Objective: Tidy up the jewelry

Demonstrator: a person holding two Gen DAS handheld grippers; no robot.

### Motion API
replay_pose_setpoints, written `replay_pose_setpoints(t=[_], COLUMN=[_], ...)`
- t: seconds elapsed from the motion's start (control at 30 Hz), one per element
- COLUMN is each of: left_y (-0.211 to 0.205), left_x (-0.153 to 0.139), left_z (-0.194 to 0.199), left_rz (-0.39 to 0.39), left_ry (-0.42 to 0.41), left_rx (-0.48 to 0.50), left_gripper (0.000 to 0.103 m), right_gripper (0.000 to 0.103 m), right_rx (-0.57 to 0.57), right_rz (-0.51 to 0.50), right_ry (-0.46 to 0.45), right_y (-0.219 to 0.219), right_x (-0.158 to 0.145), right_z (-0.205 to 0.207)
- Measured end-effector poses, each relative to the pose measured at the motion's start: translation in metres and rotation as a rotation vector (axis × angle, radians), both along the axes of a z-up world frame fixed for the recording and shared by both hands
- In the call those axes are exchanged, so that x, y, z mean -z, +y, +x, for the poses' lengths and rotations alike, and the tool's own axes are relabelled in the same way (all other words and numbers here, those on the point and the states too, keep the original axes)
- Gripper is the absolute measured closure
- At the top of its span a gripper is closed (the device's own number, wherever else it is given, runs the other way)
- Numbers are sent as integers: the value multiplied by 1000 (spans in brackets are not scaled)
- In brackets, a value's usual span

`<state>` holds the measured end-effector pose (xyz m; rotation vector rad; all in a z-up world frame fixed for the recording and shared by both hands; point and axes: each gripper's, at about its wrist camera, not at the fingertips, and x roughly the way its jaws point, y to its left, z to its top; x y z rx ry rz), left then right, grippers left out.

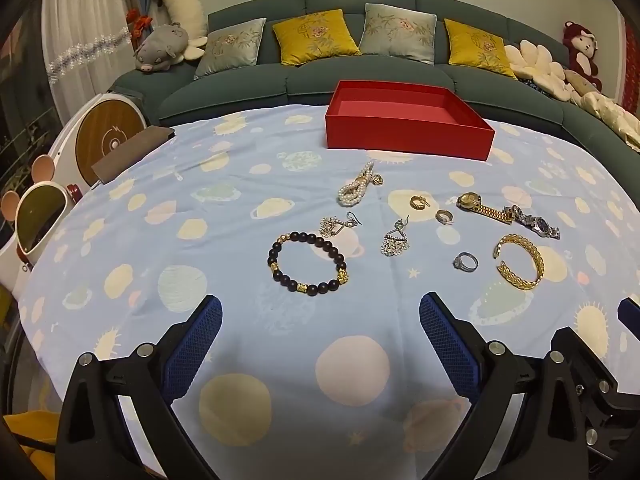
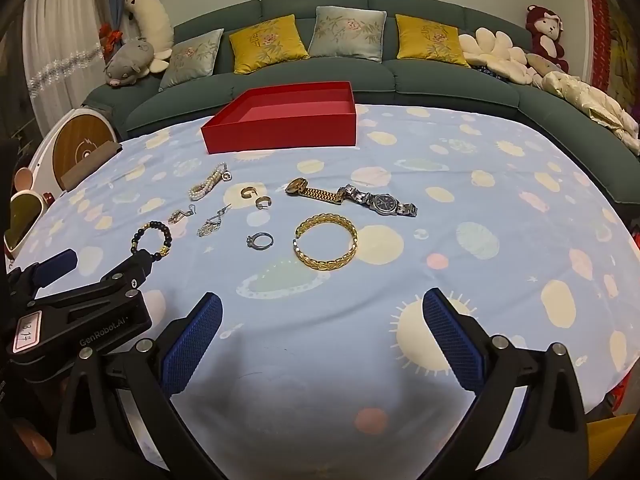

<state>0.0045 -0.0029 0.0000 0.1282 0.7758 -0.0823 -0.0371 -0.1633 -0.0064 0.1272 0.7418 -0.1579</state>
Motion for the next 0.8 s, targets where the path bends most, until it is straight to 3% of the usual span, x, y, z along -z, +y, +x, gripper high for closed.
replay_pose_setpoints(t=[0.8], left_y=[-1], left_x=[2], left_z=[2], left_rz=[-3], left_ry=[8], left_rx=[7], left_gripper=[6], right_gripper=[5], right_rx=[-19], right_rz=[14], right_ry=[-5], right_y=[-3], right_x=[1], right_z=[-1])
